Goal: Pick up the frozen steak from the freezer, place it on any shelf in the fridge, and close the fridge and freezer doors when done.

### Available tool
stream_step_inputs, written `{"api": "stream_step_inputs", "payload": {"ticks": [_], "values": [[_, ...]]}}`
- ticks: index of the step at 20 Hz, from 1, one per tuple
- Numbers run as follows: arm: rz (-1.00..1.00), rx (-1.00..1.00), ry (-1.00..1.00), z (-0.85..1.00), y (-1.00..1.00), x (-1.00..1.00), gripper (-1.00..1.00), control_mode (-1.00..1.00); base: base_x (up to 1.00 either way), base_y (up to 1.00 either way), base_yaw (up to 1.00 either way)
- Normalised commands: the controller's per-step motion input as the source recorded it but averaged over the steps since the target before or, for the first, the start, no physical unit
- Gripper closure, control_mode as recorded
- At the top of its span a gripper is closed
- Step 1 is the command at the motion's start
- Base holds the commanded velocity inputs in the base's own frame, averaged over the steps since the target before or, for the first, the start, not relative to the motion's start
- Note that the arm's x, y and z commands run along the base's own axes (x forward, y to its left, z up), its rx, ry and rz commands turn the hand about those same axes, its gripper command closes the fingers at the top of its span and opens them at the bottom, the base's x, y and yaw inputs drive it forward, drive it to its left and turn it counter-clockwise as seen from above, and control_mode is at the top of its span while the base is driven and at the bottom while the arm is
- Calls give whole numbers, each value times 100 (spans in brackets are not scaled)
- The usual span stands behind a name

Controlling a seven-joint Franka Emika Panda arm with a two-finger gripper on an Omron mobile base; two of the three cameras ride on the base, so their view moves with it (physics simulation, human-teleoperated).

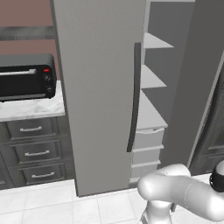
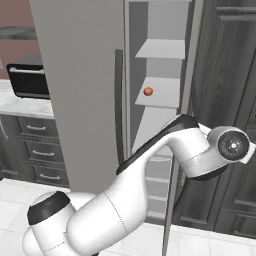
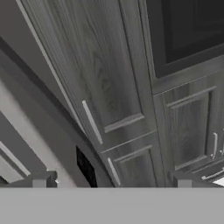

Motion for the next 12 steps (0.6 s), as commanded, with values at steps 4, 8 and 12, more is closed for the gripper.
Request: {"api": "stream_step_inputs", "payload": {"ticks": [4, 8, 12], "values": [[0, 0, 0, -11, -9, 71, -100, -100, 0, 0, 0], [0, 0, 0, -7, -15, 68, -100, -100, 0, 0, 0], [1, 1, 0, -4, -18, 56, -100, -100, 0, 0, 0]]}}
